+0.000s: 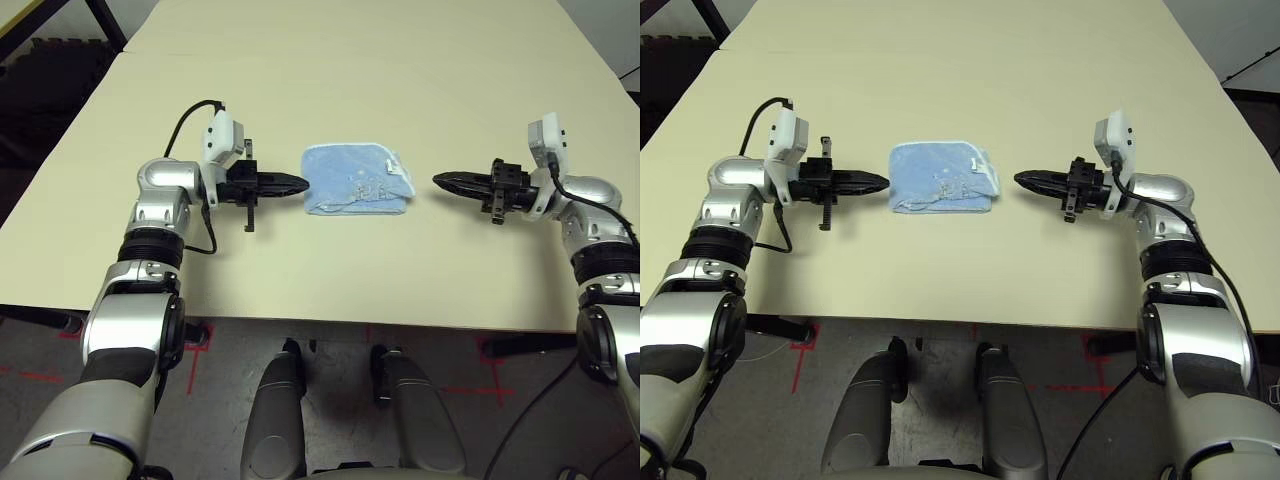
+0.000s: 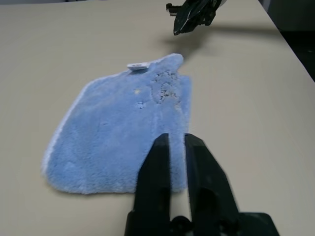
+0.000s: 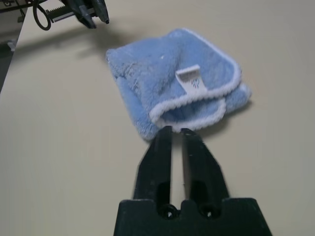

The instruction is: Fold the towel and set it aside.

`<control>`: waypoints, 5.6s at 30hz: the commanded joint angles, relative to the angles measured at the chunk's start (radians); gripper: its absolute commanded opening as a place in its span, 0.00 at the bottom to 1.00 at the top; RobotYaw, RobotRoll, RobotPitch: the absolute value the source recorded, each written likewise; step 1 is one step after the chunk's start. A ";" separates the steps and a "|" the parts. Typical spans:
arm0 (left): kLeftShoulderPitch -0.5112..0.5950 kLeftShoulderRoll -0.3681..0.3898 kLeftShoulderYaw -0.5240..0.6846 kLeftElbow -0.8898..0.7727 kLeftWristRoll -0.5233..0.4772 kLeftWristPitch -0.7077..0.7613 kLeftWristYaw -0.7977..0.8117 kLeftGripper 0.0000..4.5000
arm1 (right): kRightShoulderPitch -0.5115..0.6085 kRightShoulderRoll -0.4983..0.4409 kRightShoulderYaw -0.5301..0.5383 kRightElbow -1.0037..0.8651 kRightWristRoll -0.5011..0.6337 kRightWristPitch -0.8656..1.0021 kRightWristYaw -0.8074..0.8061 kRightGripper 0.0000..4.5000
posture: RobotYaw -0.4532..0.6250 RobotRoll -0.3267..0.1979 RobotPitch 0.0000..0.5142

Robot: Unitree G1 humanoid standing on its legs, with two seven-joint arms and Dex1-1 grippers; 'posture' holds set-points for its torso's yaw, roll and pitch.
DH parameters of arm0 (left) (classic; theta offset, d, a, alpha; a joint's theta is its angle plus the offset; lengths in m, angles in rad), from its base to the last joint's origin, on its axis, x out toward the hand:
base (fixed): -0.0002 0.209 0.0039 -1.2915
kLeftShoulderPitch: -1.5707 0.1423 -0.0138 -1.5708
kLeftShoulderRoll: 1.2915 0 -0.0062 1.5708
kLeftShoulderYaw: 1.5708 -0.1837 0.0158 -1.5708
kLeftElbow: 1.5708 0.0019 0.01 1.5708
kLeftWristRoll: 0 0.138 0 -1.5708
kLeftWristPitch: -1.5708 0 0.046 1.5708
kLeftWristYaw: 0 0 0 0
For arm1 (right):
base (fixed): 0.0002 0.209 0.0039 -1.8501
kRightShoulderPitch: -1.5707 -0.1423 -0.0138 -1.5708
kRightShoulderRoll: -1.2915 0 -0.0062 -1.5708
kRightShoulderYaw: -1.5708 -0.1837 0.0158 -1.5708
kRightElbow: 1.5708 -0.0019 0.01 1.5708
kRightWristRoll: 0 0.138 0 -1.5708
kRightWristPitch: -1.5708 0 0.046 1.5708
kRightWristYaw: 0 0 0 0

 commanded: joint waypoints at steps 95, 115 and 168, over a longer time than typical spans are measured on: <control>0.076 0.000 -0.005 -0.109 -0.092 0.071 0.169 1.00 | -0.306 0.121 -0.573 0.425 0.317 -0.076 -1.172 0.00 | 0.41 0.62 0.43; 0.075 0.008 -0.009 -0.129 -0.089 0.077 0.165 1.00 | -0.351 0.110 -0.605 0.426 0.324 -0.168 -1.114 0.00 | 0.42 0.62 0.42; 0.042 -0.066 -0.036 -0.083 -0.060 0.066 0.214 1.00 | 0.212 0.450 -0.500 -0.713 0.535 0.392 -1.770 0.99 | 0.37 0.62 0.41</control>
